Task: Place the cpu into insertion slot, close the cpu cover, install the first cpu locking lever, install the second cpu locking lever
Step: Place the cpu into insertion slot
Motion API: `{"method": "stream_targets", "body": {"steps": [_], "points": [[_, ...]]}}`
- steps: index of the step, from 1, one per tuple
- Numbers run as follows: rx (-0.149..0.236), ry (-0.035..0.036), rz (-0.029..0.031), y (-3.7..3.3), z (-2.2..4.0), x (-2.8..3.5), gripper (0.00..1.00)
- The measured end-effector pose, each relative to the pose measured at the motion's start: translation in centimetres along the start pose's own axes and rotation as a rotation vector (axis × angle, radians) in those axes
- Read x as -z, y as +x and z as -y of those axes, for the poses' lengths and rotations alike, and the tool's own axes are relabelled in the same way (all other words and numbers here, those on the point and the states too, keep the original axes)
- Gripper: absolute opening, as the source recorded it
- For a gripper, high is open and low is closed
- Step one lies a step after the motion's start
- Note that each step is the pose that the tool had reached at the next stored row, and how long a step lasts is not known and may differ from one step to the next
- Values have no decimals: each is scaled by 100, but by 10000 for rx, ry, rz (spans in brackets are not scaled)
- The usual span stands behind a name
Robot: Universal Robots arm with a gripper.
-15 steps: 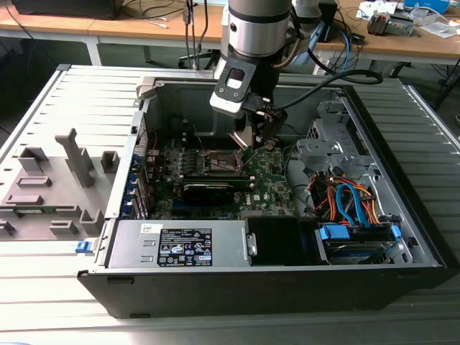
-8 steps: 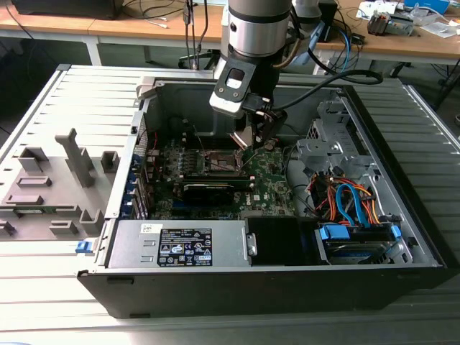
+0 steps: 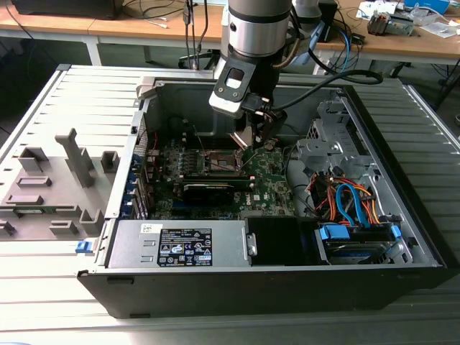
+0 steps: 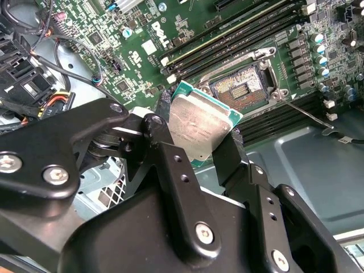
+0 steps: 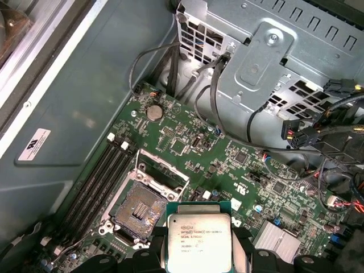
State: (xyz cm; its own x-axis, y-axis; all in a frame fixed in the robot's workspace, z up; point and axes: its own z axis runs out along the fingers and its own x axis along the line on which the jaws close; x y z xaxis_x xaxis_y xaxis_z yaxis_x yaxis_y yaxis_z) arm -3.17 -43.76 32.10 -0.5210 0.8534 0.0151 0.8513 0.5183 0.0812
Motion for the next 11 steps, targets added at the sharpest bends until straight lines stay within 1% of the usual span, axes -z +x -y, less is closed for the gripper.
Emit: {"method": "stream_targets", "body": {"steps": [11], "points": [[-113,-2,9,0,0,0,55]]}}
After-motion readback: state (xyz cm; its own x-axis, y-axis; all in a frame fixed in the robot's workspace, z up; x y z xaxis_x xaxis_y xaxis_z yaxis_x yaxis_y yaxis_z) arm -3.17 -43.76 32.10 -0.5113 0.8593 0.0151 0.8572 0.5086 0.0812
